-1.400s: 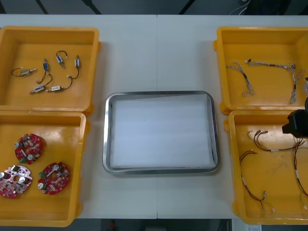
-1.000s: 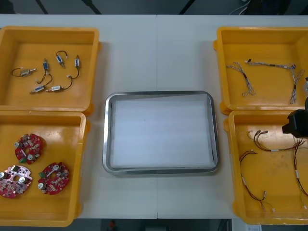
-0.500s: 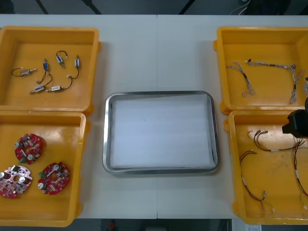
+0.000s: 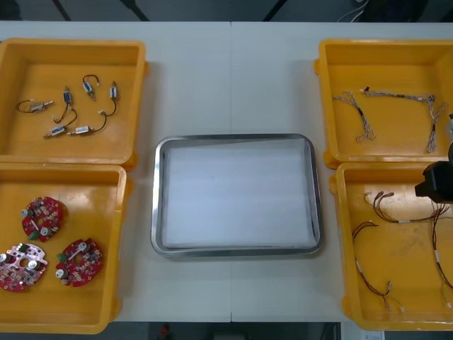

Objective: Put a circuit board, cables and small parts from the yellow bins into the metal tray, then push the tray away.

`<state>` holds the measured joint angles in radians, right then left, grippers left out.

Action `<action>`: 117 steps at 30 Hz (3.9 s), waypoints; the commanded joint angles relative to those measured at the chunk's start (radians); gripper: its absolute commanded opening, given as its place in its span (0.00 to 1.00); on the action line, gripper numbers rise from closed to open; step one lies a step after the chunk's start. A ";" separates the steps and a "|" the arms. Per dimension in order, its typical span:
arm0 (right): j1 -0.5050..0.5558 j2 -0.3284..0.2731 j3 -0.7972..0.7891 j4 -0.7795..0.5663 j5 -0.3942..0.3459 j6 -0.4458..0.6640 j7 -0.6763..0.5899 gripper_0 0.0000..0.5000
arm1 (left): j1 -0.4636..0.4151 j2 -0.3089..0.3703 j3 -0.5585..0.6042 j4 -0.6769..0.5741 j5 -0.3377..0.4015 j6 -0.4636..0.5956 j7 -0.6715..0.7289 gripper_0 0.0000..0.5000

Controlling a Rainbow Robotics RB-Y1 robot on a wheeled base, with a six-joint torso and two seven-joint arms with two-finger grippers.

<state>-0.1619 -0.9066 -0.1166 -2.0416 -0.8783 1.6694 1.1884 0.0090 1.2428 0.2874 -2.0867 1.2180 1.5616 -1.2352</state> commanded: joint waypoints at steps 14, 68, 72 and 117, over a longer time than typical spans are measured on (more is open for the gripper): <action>0.004 0.005 0.008 -0.008 -0.005 -0.008 0.017 1.00 | 0.008 0.027 0.024 -0.001 0.005 -0.009 0.036 1.00; 0.004 0.005 0.008 -0.008 -0.005 -0.008 0.017 1.00 | 0.008 0.027 0.024 -0.001 0.005 -0.009 0.036 1.00; 0.004 0.005 0.008 -0.008 -0.005 -0.008 0.017 1.00 | 0.008 0.027 0.024 -0.001 0.005 -0.009 0.036 1.00; 0.249 -0.049 -0.137 0.167 -0.102 -0.100 0.321 1.00 | 0.172 0.041 0.038 0.030 0.012 -0.011 -0.190 1.00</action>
<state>0.0359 -0.9178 -0.2264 -1.8763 -0.9851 1.6058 1.5016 0.1223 1.2745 0.2873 -2.0606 1.2462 1.5838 -1.2418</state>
